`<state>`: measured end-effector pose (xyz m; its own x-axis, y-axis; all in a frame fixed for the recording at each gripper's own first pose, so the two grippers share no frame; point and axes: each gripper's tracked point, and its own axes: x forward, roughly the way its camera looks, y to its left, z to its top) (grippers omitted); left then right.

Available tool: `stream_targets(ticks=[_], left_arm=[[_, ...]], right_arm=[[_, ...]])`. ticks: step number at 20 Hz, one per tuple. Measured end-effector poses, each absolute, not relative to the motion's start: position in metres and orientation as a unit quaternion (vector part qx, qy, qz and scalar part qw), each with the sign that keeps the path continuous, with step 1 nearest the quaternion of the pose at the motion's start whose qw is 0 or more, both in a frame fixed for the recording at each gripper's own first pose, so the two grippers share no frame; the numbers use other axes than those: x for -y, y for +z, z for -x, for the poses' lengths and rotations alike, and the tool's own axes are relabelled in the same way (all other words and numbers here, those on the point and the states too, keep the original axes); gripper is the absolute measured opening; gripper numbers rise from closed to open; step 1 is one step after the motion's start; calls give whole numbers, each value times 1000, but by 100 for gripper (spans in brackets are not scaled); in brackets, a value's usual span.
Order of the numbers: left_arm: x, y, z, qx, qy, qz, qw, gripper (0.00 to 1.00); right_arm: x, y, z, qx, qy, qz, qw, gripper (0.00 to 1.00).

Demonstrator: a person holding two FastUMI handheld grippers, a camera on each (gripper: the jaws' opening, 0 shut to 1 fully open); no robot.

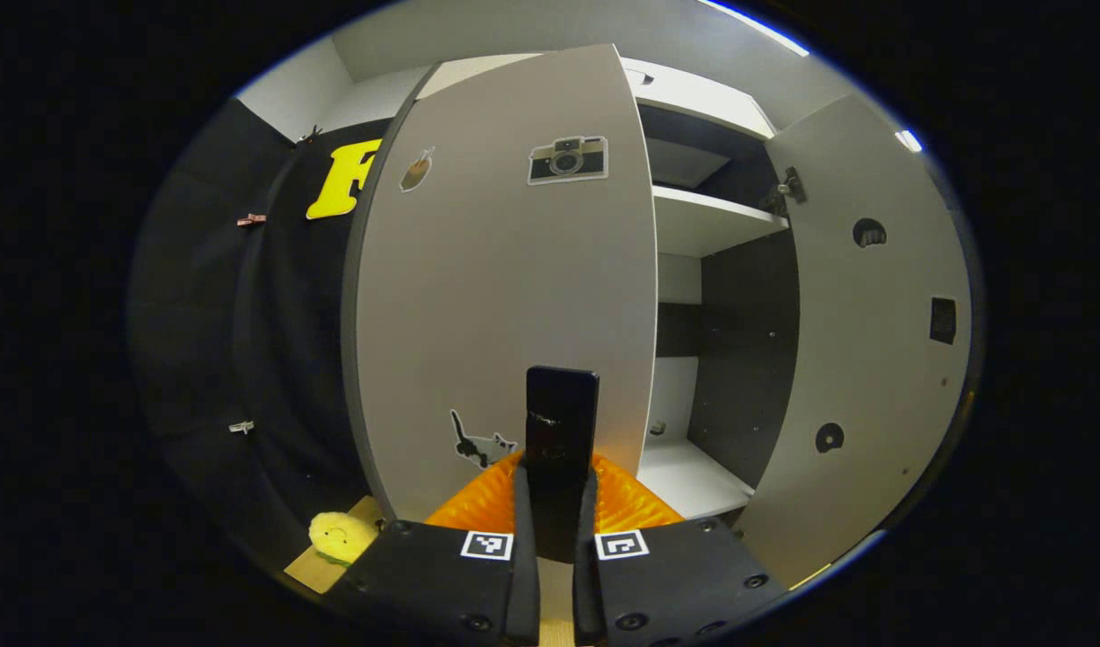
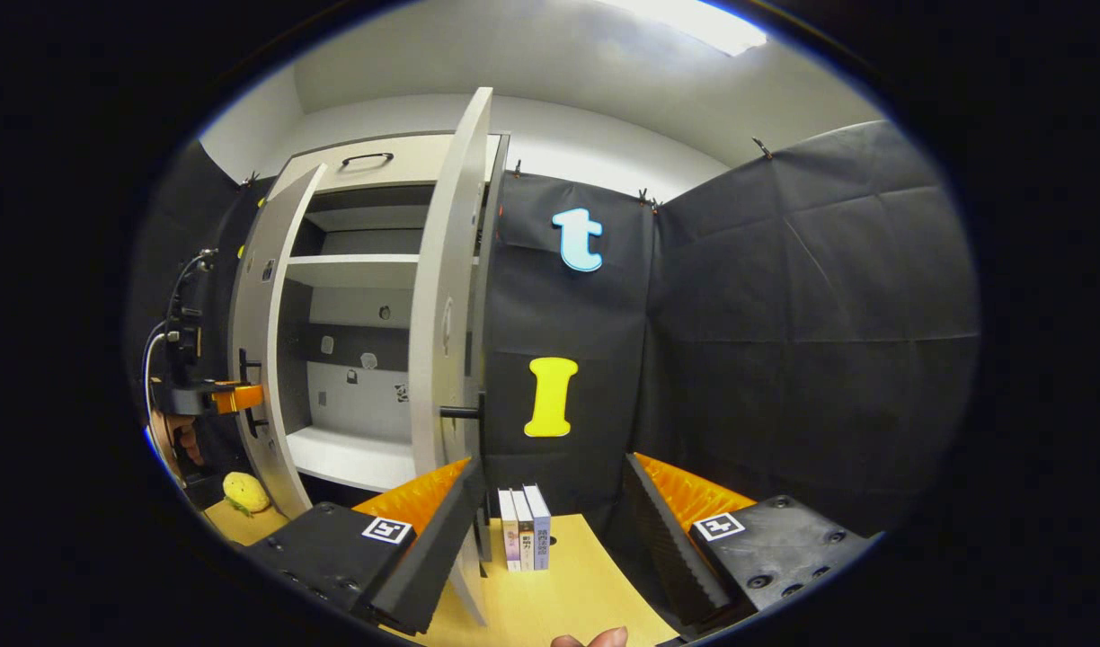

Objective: Open the right door of the double-door shoe cabinet with the right hand, and open the left door with the left hand.

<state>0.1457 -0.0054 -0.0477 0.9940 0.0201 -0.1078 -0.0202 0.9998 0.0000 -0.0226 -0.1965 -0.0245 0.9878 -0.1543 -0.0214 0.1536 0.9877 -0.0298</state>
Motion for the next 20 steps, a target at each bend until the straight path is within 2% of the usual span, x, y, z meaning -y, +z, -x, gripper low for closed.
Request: stream_targets(ticks=[20], left_arm=[[-79, -40, -64, -53, -17, 24, 998, 18]], right_arm=[[99, -21, 36, -8, -37, 13, 999, 98]])
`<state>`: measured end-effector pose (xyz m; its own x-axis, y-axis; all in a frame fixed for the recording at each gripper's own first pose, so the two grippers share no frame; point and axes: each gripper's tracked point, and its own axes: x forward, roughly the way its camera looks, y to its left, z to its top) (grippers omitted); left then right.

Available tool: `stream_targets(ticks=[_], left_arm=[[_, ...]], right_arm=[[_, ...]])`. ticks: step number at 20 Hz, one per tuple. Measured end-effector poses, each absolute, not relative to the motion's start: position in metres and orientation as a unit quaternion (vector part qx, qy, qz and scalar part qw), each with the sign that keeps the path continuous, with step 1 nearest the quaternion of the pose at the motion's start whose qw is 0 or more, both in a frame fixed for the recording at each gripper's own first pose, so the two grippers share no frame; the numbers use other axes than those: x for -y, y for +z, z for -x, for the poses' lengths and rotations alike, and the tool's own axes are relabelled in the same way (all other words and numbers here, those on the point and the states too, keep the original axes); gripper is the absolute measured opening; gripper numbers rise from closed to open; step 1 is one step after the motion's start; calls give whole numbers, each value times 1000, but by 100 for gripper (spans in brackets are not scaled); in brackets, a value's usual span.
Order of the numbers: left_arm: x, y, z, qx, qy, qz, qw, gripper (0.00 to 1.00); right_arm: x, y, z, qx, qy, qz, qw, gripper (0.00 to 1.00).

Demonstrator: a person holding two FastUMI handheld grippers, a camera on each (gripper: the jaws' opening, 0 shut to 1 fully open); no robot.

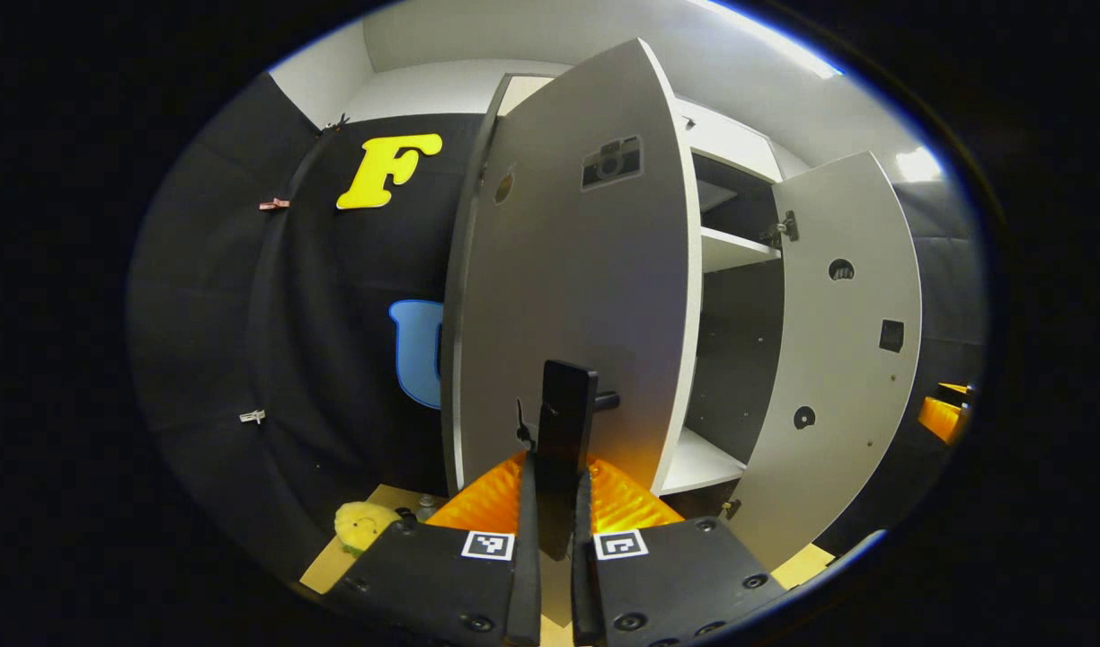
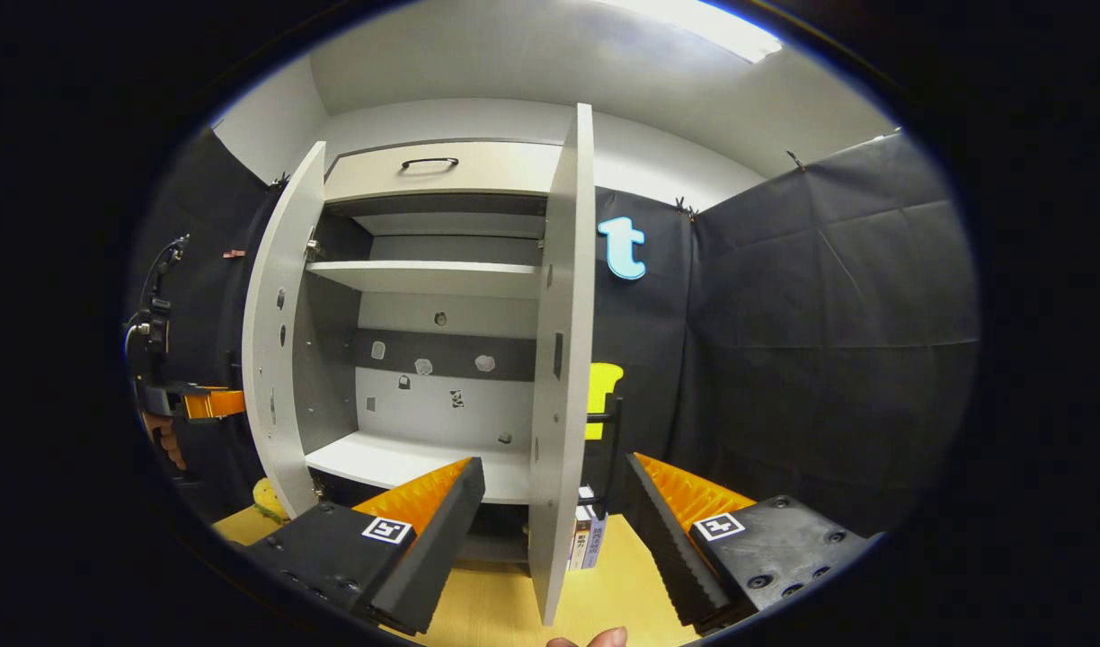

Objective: Open the right door of the double-door shoe cabinet with the right hand, and open the left door with the left hand.

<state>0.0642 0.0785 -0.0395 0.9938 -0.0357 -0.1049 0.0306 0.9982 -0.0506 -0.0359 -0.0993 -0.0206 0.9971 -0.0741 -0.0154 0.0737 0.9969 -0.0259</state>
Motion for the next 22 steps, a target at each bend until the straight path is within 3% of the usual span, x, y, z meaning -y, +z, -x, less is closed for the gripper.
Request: stream_targets(ticks=[5, 6, 18, 22], left_arm=[[-100, -39, -54, -49, -20, 27, 998, 21], [-104, -38, -53, -48, -23, 27, 998, 17], [-146, -37, -43, -39, -29, 26, 998, 13], [-184, -33, -41, -31, -3, 22, 999, 9]], right_arm=[[77, -21, 38, -9, -24, 19, 999, 96], [72, -22, 39, -10, -21, 19, 1000, 98], [51, -26, 40, -14, -9, 21, 1000, 98], [50, -28, 38, -15, -8, 21, 1000, 98]])
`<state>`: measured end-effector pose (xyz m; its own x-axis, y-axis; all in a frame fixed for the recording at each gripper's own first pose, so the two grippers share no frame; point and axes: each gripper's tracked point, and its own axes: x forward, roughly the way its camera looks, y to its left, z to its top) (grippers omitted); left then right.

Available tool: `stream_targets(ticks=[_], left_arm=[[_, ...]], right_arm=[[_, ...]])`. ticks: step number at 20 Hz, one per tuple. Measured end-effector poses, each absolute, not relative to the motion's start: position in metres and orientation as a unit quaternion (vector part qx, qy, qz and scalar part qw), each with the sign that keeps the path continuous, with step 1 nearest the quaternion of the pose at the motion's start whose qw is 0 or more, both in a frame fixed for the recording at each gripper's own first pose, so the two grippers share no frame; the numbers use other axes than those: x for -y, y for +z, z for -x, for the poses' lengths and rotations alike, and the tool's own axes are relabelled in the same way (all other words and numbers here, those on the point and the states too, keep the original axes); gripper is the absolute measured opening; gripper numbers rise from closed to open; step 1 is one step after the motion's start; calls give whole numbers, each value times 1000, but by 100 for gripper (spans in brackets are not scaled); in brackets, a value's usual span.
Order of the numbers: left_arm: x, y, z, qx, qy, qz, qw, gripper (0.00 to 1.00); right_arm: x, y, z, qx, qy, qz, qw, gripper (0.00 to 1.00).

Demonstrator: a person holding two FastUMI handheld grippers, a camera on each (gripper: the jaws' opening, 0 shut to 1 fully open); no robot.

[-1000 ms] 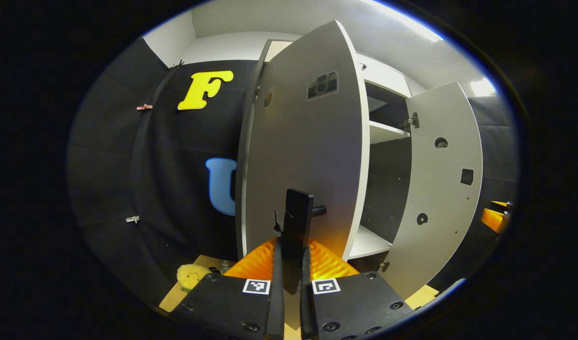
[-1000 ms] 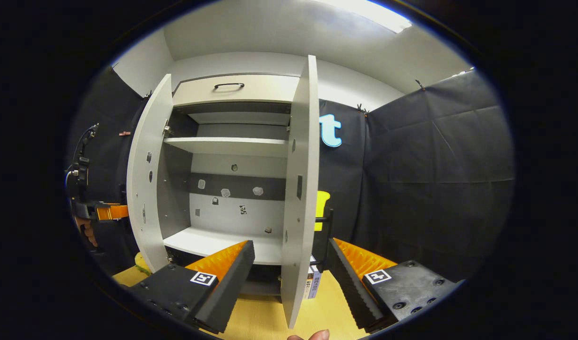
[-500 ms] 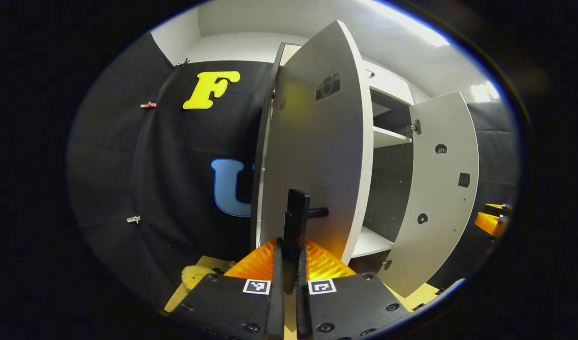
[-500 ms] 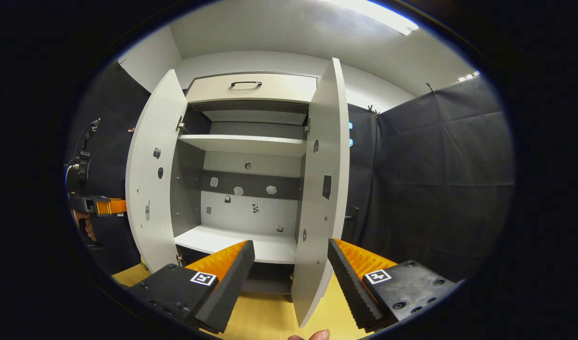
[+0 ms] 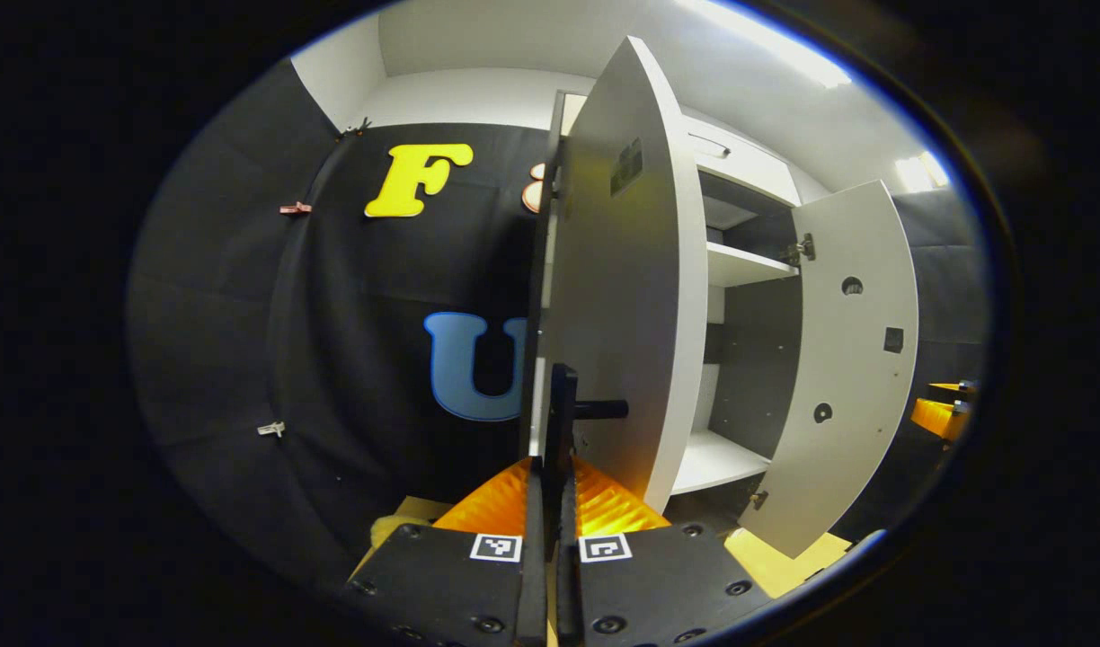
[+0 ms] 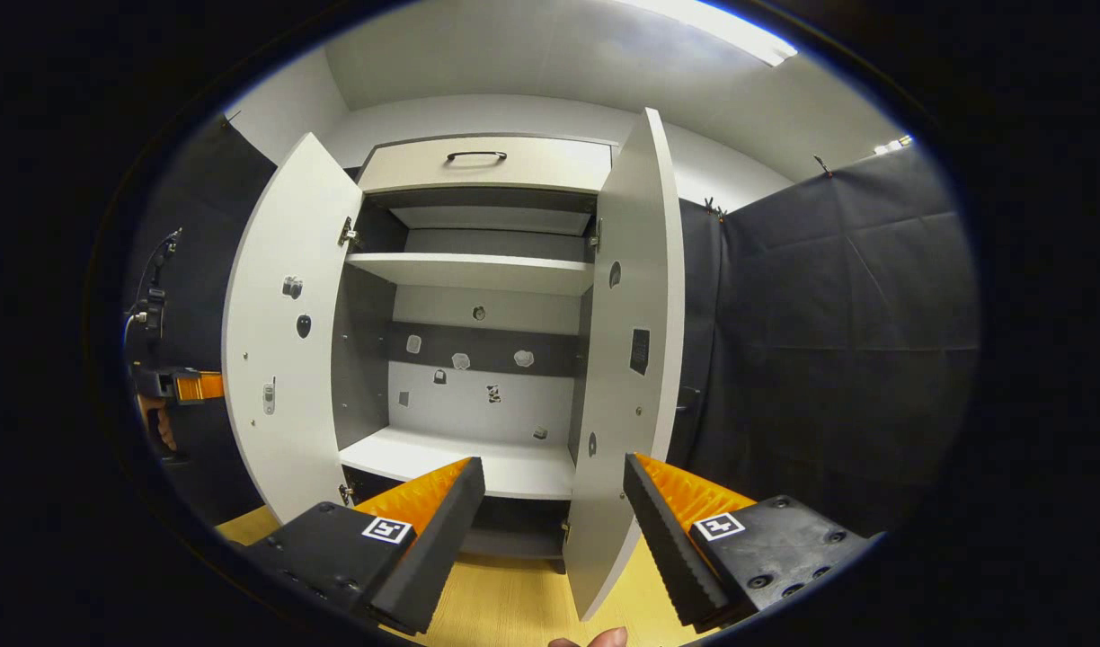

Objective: Open the right door of the double-door shoe cabinet with the right hand, and open the left door with the left hand.

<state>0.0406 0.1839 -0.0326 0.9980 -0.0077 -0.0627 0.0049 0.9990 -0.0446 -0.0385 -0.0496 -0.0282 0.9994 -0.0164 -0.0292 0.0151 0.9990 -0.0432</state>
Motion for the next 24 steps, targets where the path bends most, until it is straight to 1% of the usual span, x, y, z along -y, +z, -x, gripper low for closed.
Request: stream_targets(ticks=[1, 2, 3, 4, 5, 13, 18, 19, 20, 21, 24], left_arm=[[-194, -32, -39, -31, 8, 23, 999, 8], [-203, -33, -36, -33, 14, 25, 999, 8], [-198, -33, -36, -35, -1, 40, 999, 5], [-193, -33, -34, -34, -14, 57, 998, 5], [-194, -32, -34, -35, -15, 64, 997, 7], [-197, -32, -13, -34, 27, 1, 999, 6], [-194, -23, 11, -21, 52, -2, 998, 8], [-192, -20, 16, -16, 54, -3, 998, 6], [-189, -18, 20, -15, 53, -4, 998, 12], [-186, -16, 25, -12, 54, -7, 998, 16], [-169, -10, 36, -8, 47, -11, 999, 48]], right_arm=[[49, -29, 38, -15, -7, 21, 1000, 96], [49, -30, 38, -17, -8, 21, 1000, 98], [49, -32, 37, -19, -8, 23, 1000, 96], [48, -32, 39, -21, -7, 25, 999, 96], [47, -32, 40, -21, -5, 26, 999, 98], [44, -37, 44, -35, 9, 0, 999, 98], [46, -33, 46, -27, 10, -16, 999, 98], [45, -33, 46, -27, 12, -16, 999, 100], [43, -34, 46, -27, 14, -16, 999, 98], [43, -33, 47, -26, 16, -16, 999, 98], [38, -32, 48, -23, 21, -13, 999, 98]])
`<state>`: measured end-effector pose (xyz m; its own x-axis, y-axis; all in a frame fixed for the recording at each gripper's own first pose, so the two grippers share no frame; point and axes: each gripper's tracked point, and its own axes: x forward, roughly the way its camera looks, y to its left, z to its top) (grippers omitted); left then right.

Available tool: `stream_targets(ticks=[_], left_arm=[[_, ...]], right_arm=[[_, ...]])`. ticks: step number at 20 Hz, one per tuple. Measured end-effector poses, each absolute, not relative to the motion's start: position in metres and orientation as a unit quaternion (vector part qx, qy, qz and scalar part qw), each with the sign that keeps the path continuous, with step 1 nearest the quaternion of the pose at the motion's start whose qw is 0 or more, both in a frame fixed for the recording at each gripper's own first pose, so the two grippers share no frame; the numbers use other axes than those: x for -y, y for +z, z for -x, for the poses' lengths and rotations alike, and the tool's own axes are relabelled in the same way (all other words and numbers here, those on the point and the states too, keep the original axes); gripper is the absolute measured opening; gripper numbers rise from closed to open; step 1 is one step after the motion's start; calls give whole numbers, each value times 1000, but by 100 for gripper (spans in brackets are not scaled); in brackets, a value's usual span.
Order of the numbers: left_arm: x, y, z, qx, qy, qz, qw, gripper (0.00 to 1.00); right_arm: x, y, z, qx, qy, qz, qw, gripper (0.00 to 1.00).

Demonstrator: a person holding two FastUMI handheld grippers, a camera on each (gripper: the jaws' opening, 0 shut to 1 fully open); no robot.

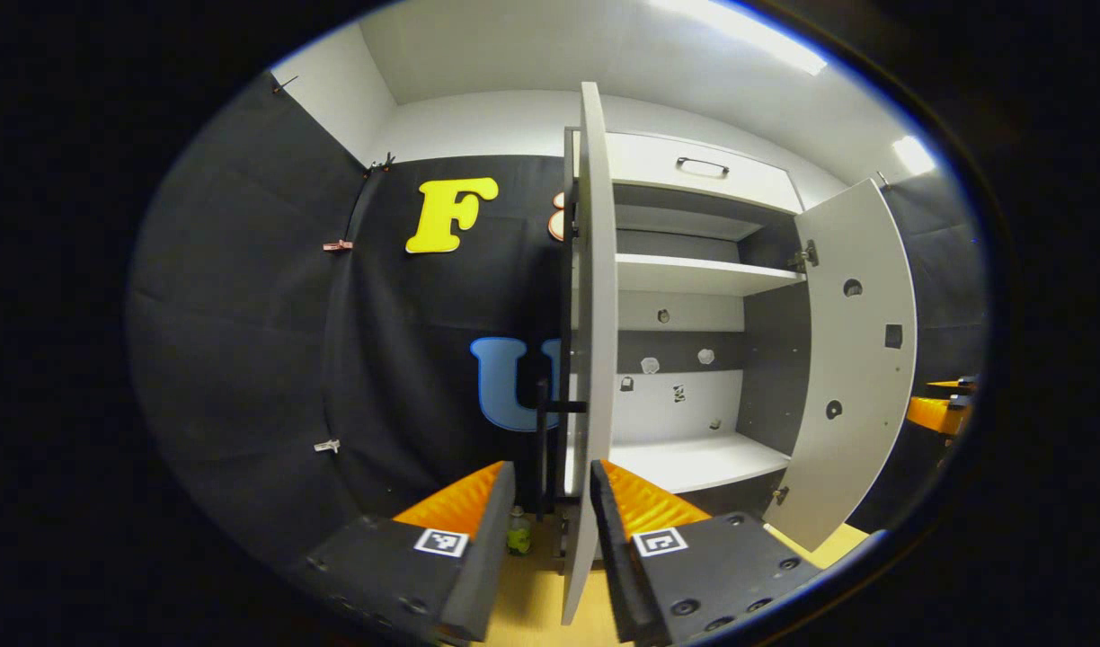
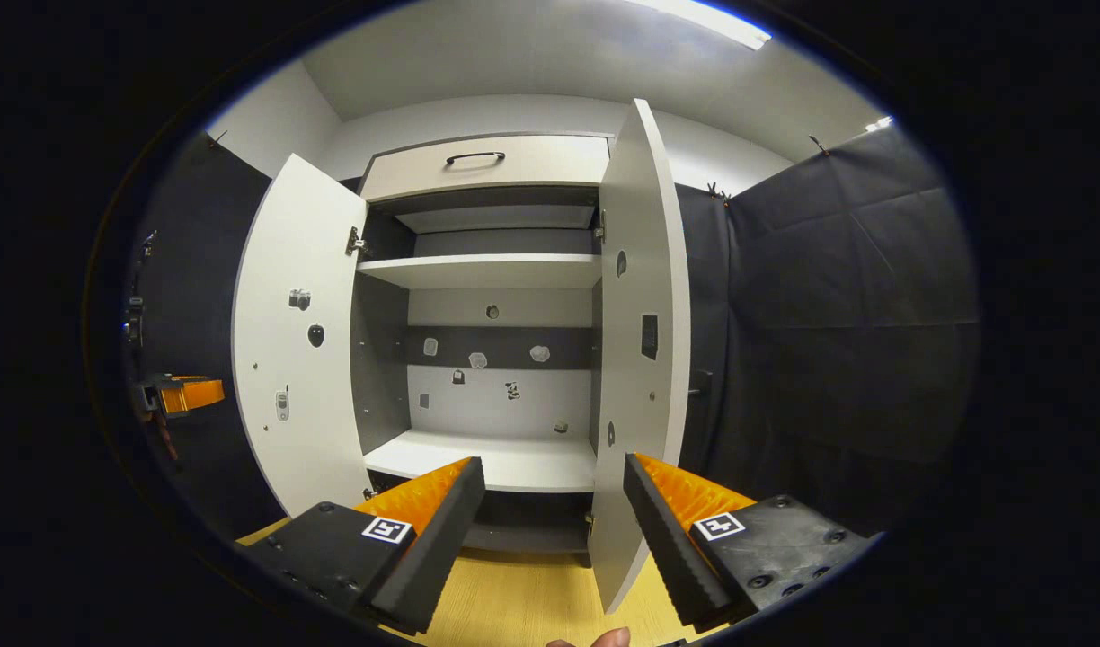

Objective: Open the right door of the double-door shoe cabinet with the right hand, and open the left door with the left hand.

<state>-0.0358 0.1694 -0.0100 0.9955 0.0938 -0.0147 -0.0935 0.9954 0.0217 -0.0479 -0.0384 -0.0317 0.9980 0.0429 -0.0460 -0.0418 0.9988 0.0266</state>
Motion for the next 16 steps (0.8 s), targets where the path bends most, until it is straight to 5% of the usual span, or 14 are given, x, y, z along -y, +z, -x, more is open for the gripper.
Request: stream_targets(ticks=[2, 8, 16], left_arm=[[-159, -10, 42, -10, 43, -8, 999, 71], [-123, -6, 58, -2, 38, -8, 999, 96], [-68, -14, 56, -6, 7, -20, 1000, 96]], right_arm=[[38, -31, 48, -22, 25, -13, 999, 98], [40, -25, 49, -14, 31, -15, 999, 98], [39, -22, 51, -15, 40, -19, 999, 98]])
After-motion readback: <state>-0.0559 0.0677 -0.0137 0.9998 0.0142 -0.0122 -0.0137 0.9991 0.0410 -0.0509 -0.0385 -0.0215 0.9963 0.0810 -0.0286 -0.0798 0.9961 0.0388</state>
